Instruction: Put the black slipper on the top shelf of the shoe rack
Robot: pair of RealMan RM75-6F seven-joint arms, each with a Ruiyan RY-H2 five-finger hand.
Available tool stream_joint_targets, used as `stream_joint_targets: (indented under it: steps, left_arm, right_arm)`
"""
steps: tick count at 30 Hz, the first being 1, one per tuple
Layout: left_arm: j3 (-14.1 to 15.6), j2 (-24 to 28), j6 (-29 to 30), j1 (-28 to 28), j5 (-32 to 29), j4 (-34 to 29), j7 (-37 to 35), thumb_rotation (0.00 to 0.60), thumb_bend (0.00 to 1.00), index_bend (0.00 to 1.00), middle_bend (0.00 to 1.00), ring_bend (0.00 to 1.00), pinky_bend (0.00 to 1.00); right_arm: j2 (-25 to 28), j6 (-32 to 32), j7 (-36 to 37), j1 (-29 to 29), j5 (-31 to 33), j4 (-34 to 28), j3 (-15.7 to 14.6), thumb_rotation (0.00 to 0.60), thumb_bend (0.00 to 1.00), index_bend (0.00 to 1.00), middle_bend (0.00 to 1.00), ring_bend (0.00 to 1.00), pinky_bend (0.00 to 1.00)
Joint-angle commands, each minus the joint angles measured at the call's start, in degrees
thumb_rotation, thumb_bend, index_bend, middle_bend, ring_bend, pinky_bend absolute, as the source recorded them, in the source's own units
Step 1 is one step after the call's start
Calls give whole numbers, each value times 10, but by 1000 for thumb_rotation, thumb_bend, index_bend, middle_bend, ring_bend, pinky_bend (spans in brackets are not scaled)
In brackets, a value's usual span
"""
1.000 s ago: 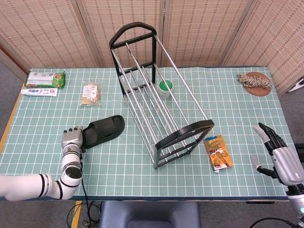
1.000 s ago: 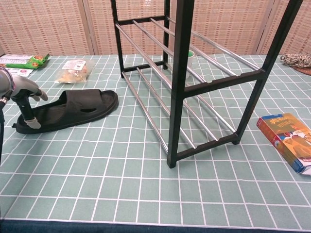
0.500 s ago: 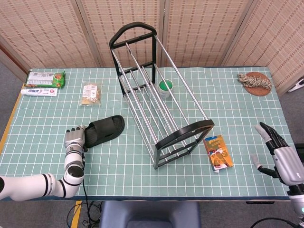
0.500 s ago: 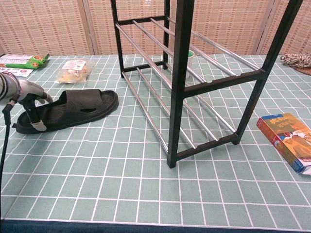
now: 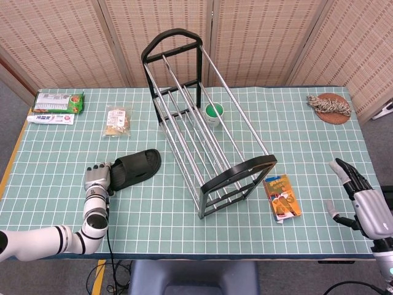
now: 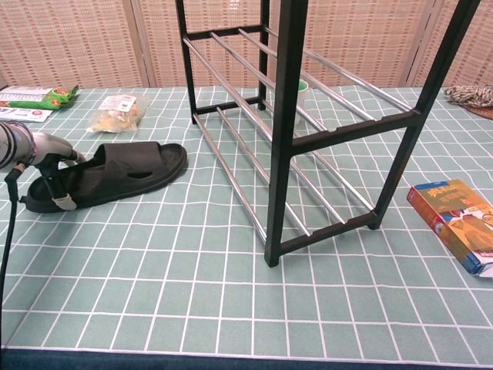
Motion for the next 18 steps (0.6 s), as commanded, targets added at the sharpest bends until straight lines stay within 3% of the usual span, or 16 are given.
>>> stream_joint_targets:
  steps: [1, 18]
  left_arm:
    - [-2, -4, -5, 6, 9, 7, -6, 600, 274, 26, 69, 2, 1]
    - [-14, -13, -10, 15, 17, 21, -7, 600, 274, 185, 255, 145, 132]
  right_arm:
    - [0, 1, -1, -1, 0, 0, 0, 600, 431, 0, 0, 0, 115]
    - [0, -1, -2, 0, 4, 1, 1, 600, 440, 0, 0, 0, 115]
